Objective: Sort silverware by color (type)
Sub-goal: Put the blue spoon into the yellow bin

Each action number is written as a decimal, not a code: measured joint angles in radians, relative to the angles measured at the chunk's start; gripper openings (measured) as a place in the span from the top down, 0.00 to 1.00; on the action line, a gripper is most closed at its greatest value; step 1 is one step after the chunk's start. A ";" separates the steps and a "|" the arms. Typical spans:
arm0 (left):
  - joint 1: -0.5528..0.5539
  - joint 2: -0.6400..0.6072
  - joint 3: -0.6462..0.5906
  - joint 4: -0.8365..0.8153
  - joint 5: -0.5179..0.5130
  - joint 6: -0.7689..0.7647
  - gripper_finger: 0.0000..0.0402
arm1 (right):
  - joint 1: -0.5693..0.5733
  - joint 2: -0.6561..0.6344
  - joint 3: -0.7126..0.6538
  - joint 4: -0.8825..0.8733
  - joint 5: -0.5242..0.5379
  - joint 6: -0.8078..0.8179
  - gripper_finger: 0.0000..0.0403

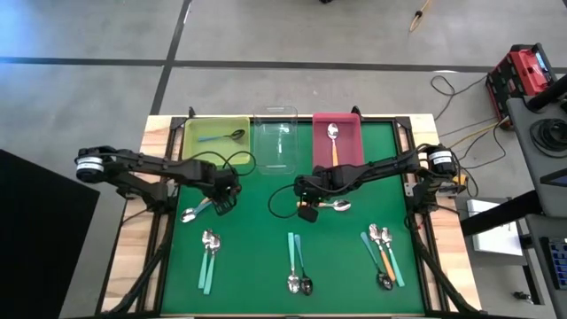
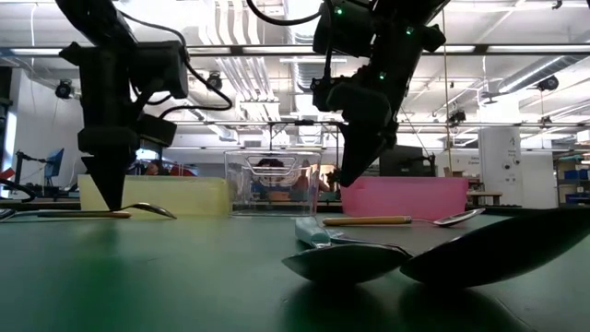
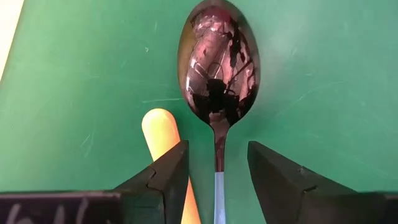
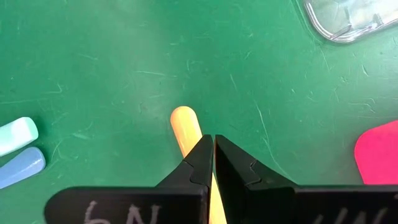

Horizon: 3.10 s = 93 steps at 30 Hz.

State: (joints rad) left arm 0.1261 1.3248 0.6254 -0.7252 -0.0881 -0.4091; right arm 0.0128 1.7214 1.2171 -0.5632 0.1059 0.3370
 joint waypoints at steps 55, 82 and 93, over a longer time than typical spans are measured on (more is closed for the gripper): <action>0.000 -0.159 0.025 0.011 0.046 0.126 1.00 | 0.001 -0.051 0.000 -0.002 -0.002 -0.050 0.98; -0.006 -0.388 0.105 0.751 0.769 0.592 1.00 | 0.031 -0.124 -0.108 0.854 -0.014 -0.460 0.98; -0.005 -0.327 -0.014 0.999 0.835 0.583 1.00 | 0.031 -0.123 -0.147 1.023 -0.062 -0.504 0.98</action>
State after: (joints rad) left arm 0.1210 0.9975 0.6118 0.2742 0.7464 0.1737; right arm 0.0437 1.5982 1.0698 0.4595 0.0434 -0.1671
